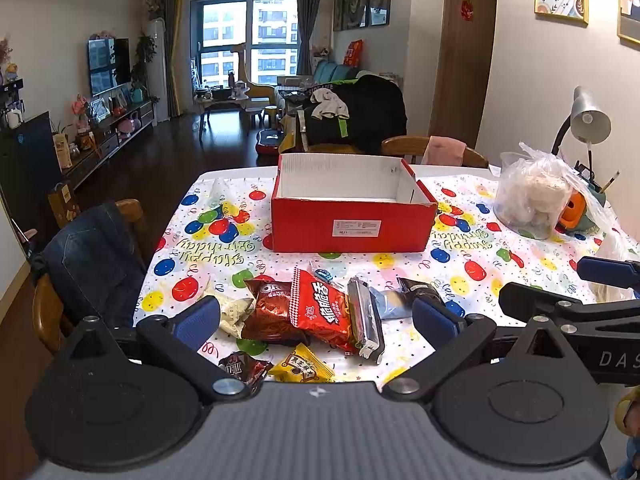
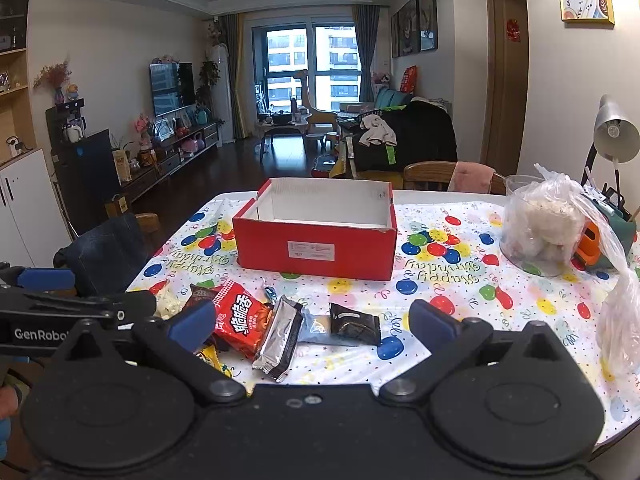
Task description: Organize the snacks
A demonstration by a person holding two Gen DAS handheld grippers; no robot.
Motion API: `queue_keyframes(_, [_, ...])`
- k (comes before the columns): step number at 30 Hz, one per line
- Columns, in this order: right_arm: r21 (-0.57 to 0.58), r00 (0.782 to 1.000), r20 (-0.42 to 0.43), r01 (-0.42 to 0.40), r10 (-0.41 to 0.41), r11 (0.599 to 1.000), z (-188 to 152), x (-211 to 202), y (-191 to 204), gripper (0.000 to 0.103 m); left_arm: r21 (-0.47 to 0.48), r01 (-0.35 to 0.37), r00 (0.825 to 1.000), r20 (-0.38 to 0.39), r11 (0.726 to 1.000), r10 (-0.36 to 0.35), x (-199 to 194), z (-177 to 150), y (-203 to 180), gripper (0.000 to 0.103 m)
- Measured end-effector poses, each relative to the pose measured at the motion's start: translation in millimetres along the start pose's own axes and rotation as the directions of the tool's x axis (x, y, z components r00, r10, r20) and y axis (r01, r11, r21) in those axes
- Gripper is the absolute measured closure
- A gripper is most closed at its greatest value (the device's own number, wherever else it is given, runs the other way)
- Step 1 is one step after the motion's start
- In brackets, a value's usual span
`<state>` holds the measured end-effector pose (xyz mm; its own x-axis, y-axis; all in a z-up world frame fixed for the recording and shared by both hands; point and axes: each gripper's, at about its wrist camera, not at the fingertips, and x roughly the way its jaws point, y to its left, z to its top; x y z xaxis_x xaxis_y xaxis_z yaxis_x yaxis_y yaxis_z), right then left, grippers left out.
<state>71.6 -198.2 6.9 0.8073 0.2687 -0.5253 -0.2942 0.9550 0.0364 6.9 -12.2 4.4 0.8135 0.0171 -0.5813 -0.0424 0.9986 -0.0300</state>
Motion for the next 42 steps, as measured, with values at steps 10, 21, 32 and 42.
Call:
queue_keyframes(10, [0.000,1.000,0.001,0.002,-0.002,1.000,0.4,-0.6,-0.6,0.000,-0.001,0.003,1.000,0.000,1.000,-0.003,-0.3,0.4,-0.4,0.000])
queue_keyframes(21, [-0.002,1.000,0.002,0.003,-0.003,1.000,0.8,-0.6,-0.7,0.000,-0.004,0.005,1.000,0.000,1.000,-0.005,-0.8,0.8,-0.6,0.000])
queue_keyframes(32, [-0.001,1.000,0.002,0.003,-0.003,1.000,1.1,-0.5,-1.4,0.000,-0.007,0.006,1.000,0.000,1.000,-0.006,-1.2,1.5,-0.7,0.000])
queue_keyframes(42, [-0.011,1.000,0.002,0.004,-0.004,1.000,6.8,-0.1,4.1,0.000,-0.008,0.007,1.000,0.002,1.000,-0.007,-1.8,0.7,0.8,0.000])
